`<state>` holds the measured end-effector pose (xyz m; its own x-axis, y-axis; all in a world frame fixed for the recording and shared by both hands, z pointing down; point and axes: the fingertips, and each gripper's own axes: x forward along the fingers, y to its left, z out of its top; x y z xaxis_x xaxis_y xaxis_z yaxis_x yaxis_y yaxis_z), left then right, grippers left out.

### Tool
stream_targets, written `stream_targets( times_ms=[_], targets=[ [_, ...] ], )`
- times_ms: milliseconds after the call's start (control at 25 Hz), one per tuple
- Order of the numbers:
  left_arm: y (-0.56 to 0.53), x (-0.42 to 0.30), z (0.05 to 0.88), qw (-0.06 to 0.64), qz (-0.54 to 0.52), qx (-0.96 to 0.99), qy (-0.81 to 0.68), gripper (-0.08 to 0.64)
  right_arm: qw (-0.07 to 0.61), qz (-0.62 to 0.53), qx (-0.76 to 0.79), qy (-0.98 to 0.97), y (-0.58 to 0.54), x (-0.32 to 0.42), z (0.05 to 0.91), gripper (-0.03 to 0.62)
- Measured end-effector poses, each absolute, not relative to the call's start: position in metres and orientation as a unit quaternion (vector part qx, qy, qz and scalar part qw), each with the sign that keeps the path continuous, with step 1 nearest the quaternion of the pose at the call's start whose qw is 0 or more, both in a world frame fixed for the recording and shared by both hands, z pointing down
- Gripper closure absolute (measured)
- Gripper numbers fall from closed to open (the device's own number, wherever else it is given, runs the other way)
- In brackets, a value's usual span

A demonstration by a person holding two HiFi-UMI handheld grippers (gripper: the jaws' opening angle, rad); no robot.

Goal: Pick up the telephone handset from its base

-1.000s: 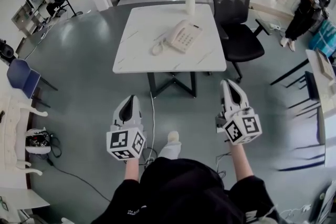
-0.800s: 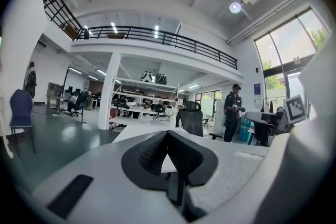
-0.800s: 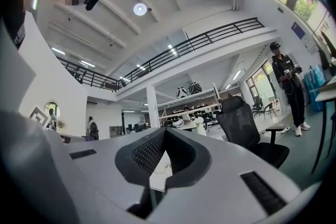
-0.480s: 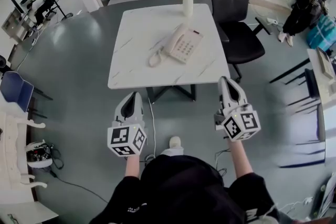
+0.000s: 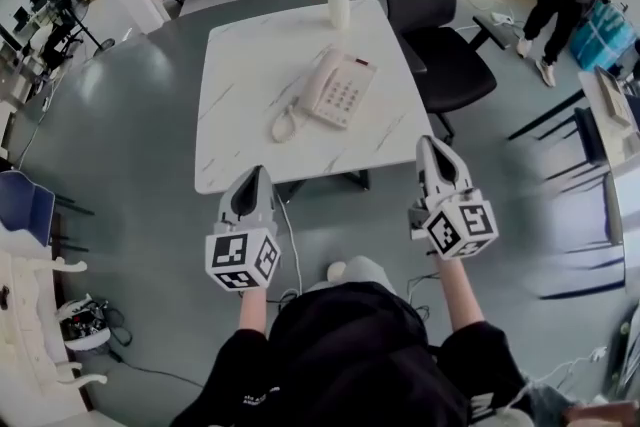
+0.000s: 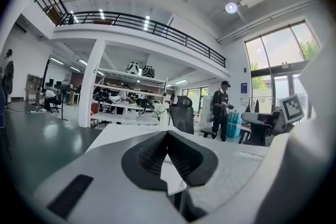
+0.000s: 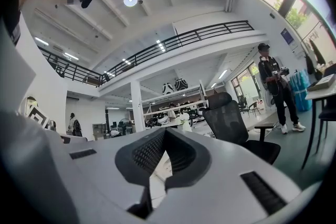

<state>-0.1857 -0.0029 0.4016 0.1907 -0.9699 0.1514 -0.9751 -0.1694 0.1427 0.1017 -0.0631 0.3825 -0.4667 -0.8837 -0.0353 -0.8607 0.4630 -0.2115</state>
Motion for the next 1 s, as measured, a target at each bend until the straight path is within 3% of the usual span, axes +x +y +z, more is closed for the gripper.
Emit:
stream_targets(
  times_ms=[1000],
  targets=[
    [-0.172,-0.152,0.461,0.181,0.072,0.771,-0.607,0.560,0.030,-0.131,-0.495,0.859,-0.242,0.086,0.428,0.600]
  ],
)
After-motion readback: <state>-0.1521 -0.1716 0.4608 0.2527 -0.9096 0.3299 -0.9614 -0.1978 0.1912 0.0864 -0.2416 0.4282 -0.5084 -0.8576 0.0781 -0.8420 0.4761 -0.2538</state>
